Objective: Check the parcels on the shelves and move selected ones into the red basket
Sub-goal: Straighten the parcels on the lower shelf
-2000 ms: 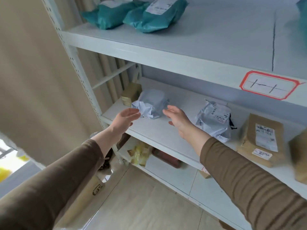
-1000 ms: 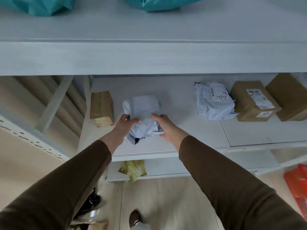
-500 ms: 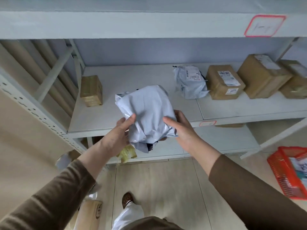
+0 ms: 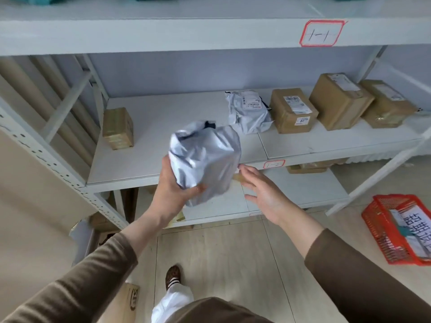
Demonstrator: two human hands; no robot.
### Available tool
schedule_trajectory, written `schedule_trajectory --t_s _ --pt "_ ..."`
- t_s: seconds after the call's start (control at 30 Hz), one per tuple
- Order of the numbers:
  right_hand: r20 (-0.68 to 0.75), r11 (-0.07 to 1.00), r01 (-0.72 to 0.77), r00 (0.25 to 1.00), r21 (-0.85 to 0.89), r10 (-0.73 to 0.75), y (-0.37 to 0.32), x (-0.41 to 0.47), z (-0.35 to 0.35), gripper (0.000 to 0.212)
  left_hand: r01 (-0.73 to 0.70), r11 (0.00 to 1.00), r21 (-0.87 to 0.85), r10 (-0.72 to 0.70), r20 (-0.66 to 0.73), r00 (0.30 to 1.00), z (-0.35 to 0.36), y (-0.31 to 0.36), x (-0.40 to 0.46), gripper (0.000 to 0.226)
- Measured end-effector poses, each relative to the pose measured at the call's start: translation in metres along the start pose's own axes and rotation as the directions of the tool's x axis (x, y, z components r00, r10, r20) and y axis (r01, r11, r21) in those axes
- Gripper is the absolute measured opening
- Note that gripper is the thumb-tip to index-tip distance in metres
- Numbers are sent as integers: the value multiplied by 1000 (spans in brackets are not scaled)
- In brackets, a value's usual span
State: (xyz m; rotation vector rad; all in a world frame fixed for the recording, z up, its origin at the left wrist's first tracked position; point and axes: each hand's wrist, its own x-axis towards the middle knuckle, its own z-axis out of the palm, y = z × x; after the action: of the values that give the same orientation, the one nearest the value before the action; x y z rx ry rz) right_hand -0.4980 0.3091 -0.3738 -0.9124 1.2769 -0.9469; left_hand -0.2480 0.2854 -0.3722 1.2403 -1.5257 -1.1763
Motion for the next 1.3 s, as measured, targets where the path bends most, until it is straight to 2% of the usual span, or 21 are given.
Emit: schedule_trajectory --t_s 0.03,0.07,0.13,0.17,0.23,0.3,0.37,0.43,0.5,0.53,0.6,0.67,0.7,0.73,0.83,0.93,0.97,1.07,1.13,1.2,1.3 --pt "29 993 -63 998 101 60 -2 1 -1 65 -133 959 252 151 -54 987 -4 -2 3 92" --pt "78 971 -111 992 213 96 -3 3 -2 75 -269 817 510 337 -44 940 -10 -5 6 90" --pt "188 901 -187 975 392 121 -5 7 0 84 -444 404 800 601 133 788 -22 -12 15 84" --pt "231 870 -218 965 443 124 -7 8 3 85 -484 229 845 665 227 712 -27 -14 19 78" --pt "307 848 -256 945 464 117 -10 10 9 85 -526 5 850 734 354 579 -35 -19 27 68" --pt "328 866 -248 939 434 104 -14 11 19 81 -551 -103 828 755 426 499 -38 -23 29 63" --pt "282 884 -211 955 417 95 -17 12 31 65 -554 -141 821 745 457 487 -37 -28 27 68" --pt "232 877 -170 970 449 69 -15 18 40 50 -571 -117 813 720 465 515 -35 -31 26 73" --pt "140 890 -108 989 443 50 -12 29 41 49 -637 -24 771 658 492 570 -37 -35 21 83" --pt "62 922 -74 997 379 54 -13 35 37 49 -678 83 730 616 497 611 -39 -37 17 93" --pt "-52 988 -32 998 152 40 -19 43 22 56 -658 434 616 521 424 741 -44 -35 9 108" --pt "-8 995 -39 999 -94 39 -28 50 5 65 -398 798 453 329 226 917 -47 -26 9 117" --pt "63 982 -39 997 -186 52 -33 53 1 67 -234 914 330 199 137 970 -47 -22 15 123" --pt "154 967 -40 985 -253 81 -39 55 -1 69 -98 969 227 76 102 992 -49 -18 24 128" --pt "363 912 -4 917 -410 168 -57 67 5 72 68 969 240 -141 304 942 -55 -10 52 135" --pt "409 884 26 892 -467 190 -76 77 18 77 290 945 155 -326 544 773 -53 -12 61 112" --pt "395 882 44 904 -469 165 -79 82 20 86 340 936 93 -332 556 762 -51 -15 62 102" --pt "193 830 160 979 -534 -65 -85 100 22 109 432 897 -96 -359 411 838 -52 -34 64 88" --pt "-11 871 194 975 -452 -222 -75 112 20 108 462 849 -259 -390 284 876 -53 -44 67 83" --pt "-81 950 127 984 -285 -156 -57 116 26 113 461 793 -400 -431 167 887 -53 -51 74 79" --pt "47 984 -93 994 -152 101 -17 117 44 122 453 723 -522 -517 26 855 -49 -53 88 76"
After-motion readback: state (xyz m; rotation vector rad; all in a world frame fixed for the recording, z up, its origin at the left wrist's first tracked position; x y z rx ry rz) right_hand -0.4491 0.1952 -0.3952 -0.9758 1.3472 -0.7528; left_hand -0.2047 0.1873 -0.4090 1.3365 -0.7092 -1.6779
